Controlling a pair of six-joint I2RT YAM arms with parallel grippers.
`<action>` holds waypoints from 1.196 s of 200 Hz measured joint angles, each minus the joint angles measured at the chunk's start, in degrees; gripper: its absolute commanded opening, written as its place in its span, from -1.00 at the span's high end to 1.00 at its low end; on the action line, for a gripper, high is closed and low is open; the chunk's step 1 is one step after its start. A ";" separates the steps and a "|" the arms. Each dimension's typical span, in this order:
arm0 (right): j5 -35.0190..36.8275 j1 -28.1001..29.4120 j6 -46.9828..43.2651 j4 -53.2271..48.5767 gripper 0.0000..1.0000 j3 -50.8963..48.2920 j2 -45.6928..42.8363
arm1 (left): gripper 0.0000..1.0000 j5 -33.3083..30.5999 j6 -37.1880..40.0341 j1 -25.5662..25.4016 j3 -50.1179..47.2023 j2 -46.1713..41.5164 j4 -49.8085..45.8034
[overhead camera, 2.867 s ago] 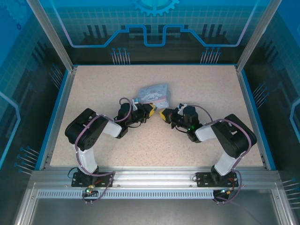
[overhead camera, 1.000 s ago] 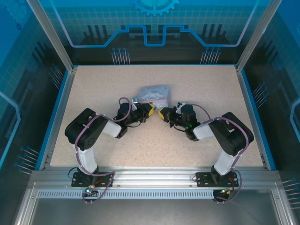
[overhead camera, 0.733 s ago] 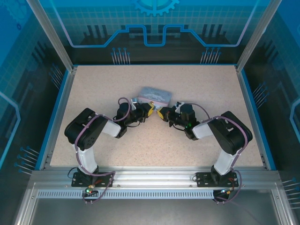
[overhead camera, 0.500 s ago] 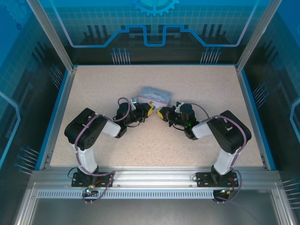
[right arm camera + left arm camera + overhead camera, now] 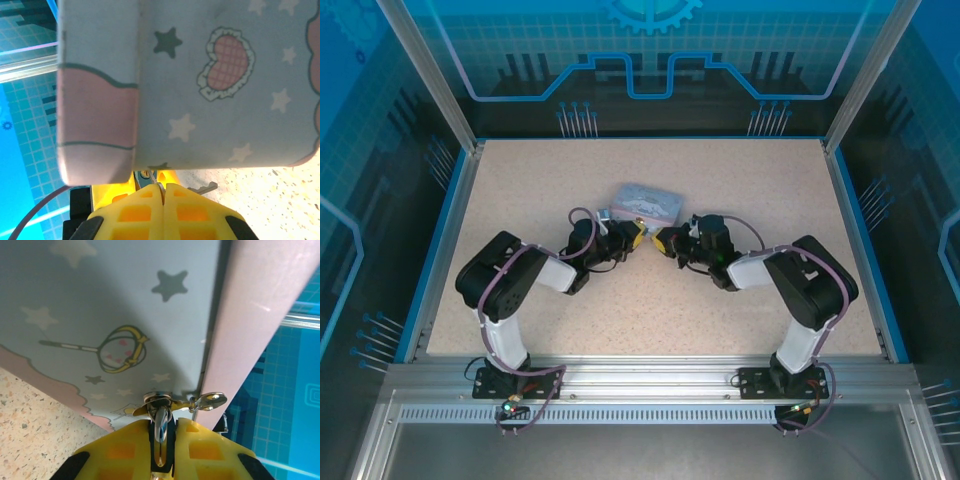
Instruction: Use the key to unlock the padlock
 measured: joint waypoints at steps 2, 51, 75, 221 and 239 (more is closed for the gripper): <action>-0.11 -0.02 -0.33 -0.44 1.00 0.17 -0.09 | 1.00 0.00 0.09 0.00 0.00 -0.07 -0.09; -1.14 -0.20 -4.85 -7.52 1.00 3.23 -0.55 | 1.00 0.04 0.70 0.20 0.00 -0.20 -1.07; -2.82 -0.85 -6.23 -7.21 1.00 3.74 0.22 | 1.00 0.00 0.68 0.22 0.00 -0.20 -0.98; -9.44 -2.67 -3.41 4.39 0.94 6.80 8.68 | 1.00 -1.77 -2.58 0.63 -0.87 0.81 2.95; -9.57 -2.71 -4.04 2.75 0.40 7.89 8.68 | 1.00 -2.29 -2.58 0.63 -0.90 0.79 3.28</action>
